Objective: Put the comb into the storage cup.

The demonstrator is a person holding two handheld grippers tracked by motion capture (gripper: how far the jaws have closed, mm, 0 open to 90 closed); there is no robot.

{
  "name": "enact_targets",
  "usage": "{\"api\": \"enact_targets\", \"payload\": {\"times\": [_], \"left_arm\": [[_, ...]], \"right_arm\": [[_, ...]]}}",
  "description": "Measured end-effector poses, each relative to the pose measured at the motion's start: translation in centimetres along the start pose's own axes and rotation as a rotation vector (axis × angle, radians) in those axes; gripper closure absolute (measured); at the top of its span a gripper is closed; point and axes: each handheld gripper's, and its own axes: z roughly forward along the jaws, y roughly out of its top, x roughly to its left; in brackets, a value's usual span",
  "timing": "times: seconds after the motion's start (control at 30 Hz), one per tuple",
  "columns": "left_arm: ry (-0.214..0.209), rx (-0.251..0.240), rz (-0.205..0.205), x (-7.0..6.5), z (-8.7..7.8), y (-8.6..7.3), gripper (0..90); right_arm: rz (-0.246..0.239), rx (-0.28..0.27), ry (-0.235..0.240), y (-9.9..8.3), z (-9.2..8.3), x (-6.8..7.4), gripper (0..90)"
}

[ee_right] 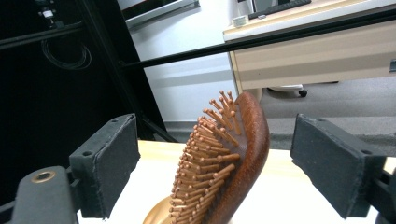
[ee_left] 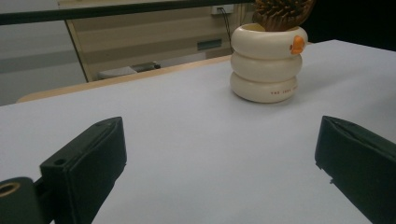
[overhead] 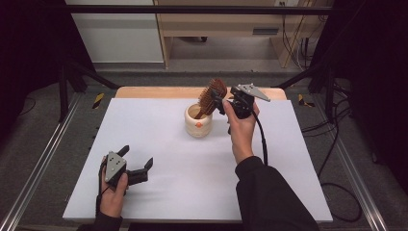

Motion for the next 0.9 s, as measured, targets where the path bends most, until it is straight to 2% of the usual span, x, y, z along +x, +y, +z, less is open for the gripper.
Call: {"api": "enact_targets", "payload": {"times": [0.17, 0.27, 0.37, 0.67, 0.77, 0.9], "left_arm": [[0.003, -0.004, -0.019, 0.5, -0.2, 0.1, 1.8], [0.005, -0.008, -0.026, 1.0, -0.5, 0.1, 1.8], [0.013, -0.016, -0.04, 1.5, -1.0, 0.1, 1.8], [0.048, -0.031, -0.088, 3.5, -2.5, -0.2, 1.8], [0.041, -0.035, -0.106, 3.8, -2.7, -0.3, 2.0], [0.04, -0.041, -0.106, 4.1, -3.2, -0.3, 1.6]], "right_arm": [[0.008, 0.007, 0.024, 0.1, -0.3, -0.4, 12.7], [0.001, 0.013, 0.024, 0.1, -0.5, -0.6, 12.3], [0.013, 0.02, 0.029, 0.2, -0.6, -0.8, 12.4], [-0.003, 0.035, 0.024, 0.6, -1.2, -1.3, 12.9], [-0.029, 0.038, 0.023, 0.8, -1.5, -1.3, 12.2], [-0.04, 0.046, 0.019, 1.0, -1.9, -1.5, 10.2]]}}
